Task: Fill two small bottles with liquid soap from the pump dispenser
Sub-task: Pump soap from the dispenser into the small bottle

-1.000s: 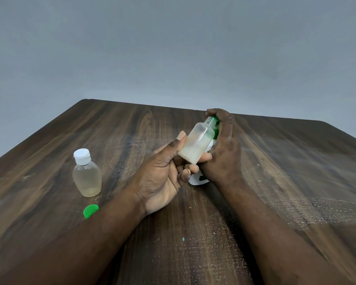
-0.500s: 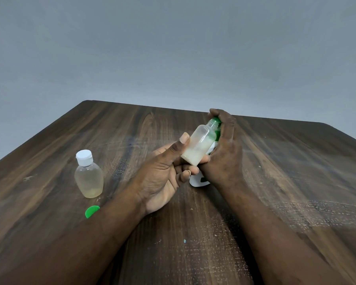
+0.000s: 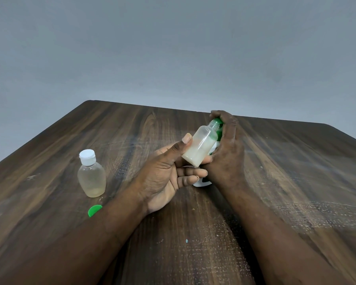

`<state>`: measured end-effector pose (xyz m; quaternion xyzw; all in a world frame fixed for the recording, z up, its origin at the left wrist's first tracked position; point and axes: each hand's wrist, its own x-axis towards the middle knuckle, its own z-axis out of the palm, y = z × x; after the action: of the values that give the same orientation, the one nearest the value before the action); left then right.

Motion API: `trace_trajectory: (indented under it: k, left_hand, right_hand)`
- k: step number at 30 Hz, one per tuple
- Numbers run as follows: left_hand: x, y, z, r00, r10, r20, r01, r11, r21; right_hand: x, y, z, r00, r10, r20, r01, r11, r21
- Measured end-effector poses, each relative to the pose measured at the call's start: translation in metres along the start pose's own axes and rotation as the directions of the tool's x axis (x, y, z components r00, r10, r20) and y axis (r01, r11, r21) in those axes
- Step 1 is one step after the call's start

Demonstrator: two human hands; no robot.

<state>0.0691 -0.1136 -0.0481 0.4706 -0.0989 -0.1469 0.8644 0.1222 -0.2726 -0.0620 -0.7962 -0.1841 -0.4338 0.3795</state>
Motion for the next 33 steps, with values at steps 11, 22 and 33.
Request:
trace_trajectory:
  k: [11, 22, 33]
  left_hand:
    - [-0.001, 0.0, 0.001, 1.0, 0.008, 0.001, -0.008, 0.999, -0.046]
    - [-0.001, 0.0, 0.0, 1.0, 0.001, 0.002, -0.001, 0.999, -0.04]
    - [-0.001, 0.004, 0.0, 1.0, 0.023, -0.02, -0.024, 0.998, -0.054]
  right_hand:
    - [-0.001, 0.0, -0.001, 1.0, 0.002, 0.008, -0.002, 1.0, -0.022]
    - [0.0, 0.001, -0.006, 0.998, -0.002, 0.061, 0.003, 1.0, -0.02]
    - [0.007, -0.001, -0.024, 0.981, -0.094, 0.167, 0.1, 0.995, -0.026]
